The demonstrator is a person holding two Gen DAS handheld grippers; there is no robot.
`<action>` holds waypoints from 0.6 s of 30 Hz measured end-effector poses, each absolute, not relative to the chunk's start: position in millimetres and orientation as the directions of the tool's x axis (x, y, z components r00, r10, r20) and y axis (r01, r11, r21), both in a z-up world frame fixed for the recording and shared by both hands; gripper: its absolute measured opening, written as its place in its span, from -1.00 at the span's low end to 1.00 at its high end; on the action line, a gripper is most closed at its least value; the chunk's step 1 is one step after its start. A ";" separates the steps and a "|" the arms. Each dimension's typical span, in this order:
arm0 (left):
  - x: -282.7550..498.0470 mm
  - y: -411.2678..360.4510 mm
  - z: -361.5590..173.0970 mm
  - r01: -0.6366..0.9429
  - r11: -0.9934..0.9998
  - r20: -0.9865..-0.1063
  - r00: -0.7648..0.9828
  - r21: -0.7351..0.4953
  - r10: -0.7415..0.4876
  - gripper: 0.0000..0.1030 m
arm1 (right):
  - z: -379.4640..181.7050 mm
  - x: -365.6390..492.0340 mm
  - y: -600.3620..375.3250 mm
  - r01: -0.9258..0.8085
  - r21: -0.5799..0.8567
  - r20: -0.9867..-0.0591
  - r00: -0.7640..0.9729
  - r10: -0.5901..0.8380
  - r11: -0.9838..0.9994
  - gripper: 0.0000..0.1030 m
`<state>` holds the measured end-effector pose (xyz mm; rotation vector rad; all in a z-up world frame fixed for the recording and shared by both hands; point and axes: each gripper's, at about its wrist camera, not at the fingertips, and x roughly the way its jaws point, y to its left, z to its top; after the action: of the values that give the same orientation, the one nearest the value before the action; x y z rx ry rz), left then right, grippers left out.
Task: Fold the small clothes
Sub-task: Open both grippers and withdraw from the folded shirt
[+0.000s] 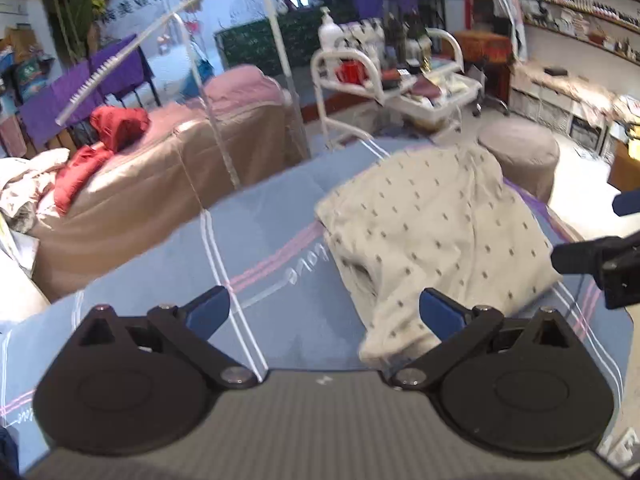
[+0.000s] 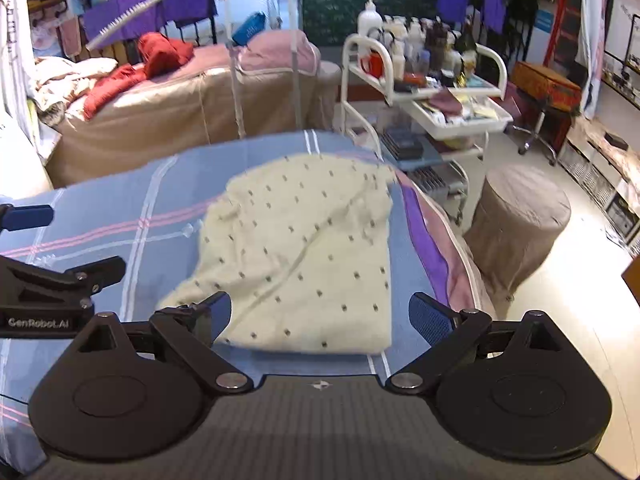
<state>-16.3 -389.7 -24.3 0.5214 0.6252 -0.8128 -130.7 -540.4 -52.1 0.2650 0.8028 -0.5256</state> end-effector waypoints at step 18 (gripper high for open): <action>-8.2 -396.6 -34.3 0.799 0.590 -0.700 0.489 0.120 -0.520 1.00 | -59.6 -136.7 -538.7 0.547 0.015 -0.751 0.559 -0.352 0.837 1.00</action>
<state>-8.2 -396.6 -34.3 0.4691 0.6672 -0.8370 -136.7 -538.7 -59.6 0.2587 0.8206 -0.5368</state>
